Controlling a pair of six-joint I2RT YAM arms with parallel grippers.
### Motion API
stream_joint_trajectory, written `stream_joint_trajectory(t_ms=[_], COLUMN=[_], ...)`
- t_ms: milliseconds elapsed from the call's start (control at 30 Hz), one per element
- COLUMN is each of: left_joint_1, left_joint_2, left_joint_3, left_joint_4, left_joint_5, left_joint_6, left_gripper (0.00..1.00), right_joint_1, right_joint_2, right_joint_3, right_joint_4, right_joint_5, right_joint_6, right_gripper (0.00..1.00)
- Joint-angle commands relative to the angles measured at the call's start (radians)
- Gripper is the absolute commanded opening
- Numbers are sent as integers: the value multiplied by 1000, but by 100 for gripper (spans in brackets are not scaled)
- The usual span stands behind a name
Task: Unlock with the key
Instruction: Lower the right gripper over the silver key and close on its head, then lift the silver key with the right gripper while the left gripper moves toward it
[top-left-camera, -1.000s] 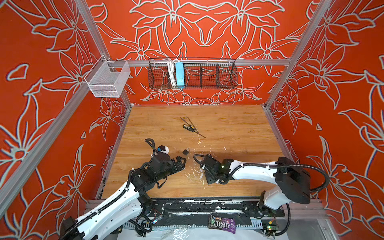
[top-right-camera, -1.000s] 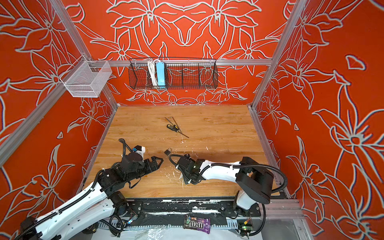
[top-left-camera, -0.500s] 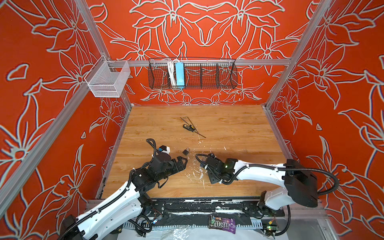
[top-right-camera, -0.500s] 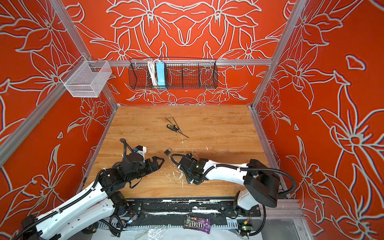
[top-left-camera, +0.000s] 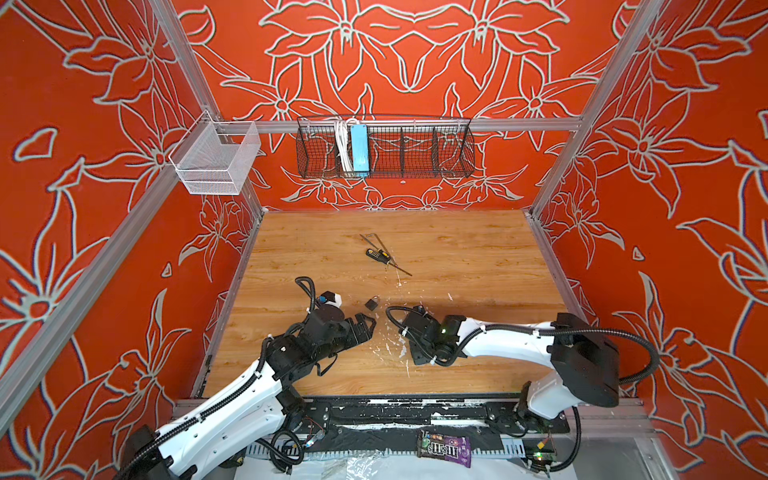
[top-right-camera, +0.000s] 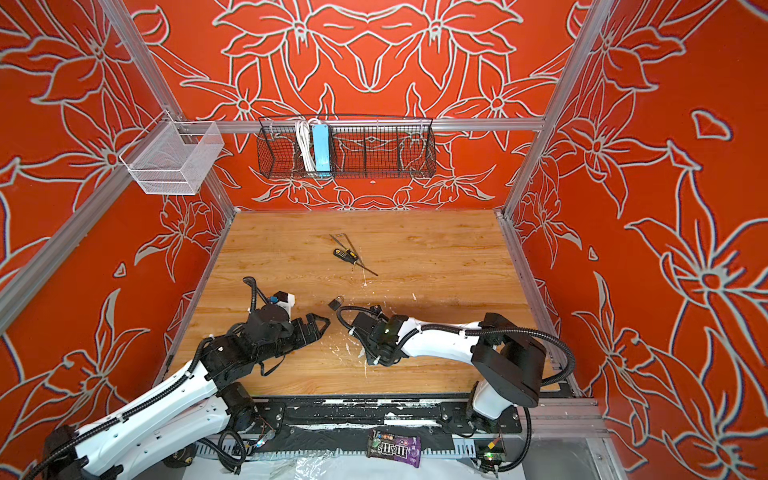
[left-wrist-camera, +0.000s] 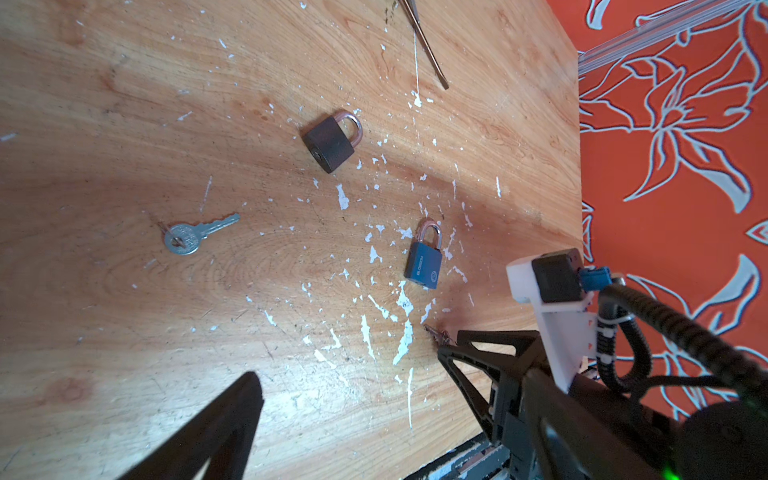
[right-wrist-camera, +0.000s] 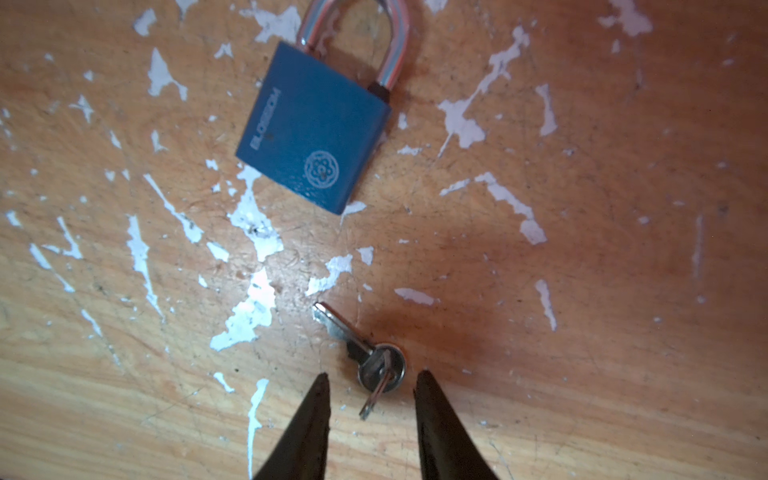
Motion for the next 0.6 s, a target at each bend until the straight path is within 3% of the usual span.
stream_joint_trajectory(t_ms=[0,567], left_joint_1=[-7,-7], left_joint_2=[8,74], left_joint_3=[30,40], left_joint_4=[-7,28], left_joint_5=[12,45], left_joint_6=[12,22], left_gripper=[97,97], right_joint_1=[5,5], right_joint_2=[22,-9], right_joint_3=[31,-24], right_joint_4=[-20,-34], right_joint_5=[29,32], right_joint_6=[40,28], right_gripper=[34,17])
